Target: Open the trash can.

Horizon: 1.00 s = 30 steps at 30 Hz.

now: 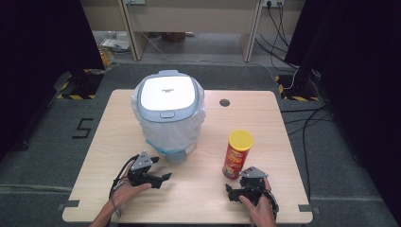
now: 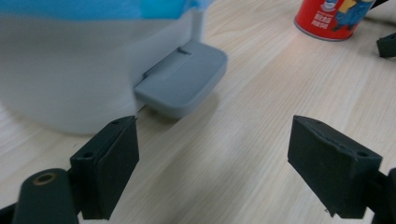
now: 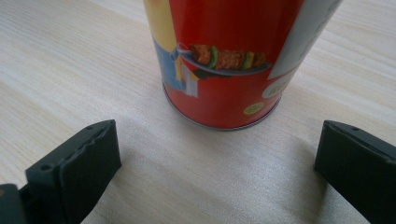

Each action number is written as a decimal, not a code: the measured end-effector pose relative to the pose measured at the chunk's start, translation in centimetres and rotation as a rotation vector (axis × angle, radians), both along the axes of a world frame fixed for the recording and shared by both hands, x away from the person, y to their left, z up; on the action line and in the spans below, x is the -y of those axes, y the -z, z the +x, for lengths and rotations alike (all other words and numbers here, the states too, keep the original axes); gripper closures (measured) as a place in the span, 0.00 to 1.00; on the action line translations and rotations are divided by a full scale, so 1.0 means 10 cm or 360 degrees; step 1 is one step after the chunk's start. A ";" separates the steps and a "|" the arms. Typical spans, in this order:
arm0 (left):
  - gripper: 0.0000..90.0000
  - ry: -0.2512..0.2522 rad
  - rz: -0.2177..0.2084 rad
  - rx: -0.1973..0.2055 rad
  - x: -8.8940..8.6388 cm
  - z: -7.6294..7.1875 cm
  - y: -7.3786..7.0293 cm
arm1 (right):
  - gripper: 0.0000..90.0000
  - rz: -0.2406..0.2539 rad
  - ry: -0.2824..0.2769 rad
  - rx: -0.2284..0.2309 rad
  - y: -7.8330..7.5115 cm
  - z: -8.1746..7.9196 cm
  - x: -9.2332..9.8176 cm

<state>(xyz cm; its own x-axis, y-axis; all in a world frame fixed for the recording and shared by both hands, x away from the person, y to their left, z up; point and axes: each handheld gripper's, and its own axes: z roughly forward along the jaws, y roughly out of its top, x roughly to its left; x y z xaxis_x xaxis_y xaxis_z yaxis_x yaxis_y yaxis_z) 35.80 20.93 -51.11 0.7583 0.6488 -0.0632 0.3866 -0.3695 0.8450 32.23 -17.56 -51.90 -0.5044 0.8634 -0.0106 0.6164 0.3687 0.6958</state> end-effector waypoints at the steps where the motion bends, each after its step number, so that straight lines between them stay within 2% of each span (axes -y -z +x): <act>1: 0.18 0.0005 -0.0001 0.0004 0.03 0.00 -0.01 | 0.00 0.0000 0.0000 0.0000 0.00 0.00 0.00; 7: 0.18 0.0054 0.0010 0.0051 0.19 0.04 -0.04 | 0.00 -0.0003 -0.0003 0.0001 0.00 0.00 0.00; 13: 0.19 0.0087 0.0003 0.0055 0.31 0.09 -0.05 | 0.00 -0.0002 0.0000 0.0002 0.00 0.00 0.00; 16: 0.18 0.0095 0.0027 0.0057 0.36 0.12 -0.04 | 0.00 -0.0001 0.0003 0.0000 0.00 0.00 0.00; 20: 0.17 0.0096 0.0030 0.0060 0.40 0.14 -0.02 | 0.00 -0.0002 0.0001 0.0002 0.00 0.00 0.00; 27: 0.17 0.0098 0.0104 0.0130 0.43 0.15 0.01 | 0.00 -0.0002 0.0002 0.0002 0.00 0.00 0.00; 30: 0.18 0.0109 0.0085 0.0119 0.41 0.16 0.02 | 0.00 -0.0003 0.0001 0.0002 0.00 0.00 0.00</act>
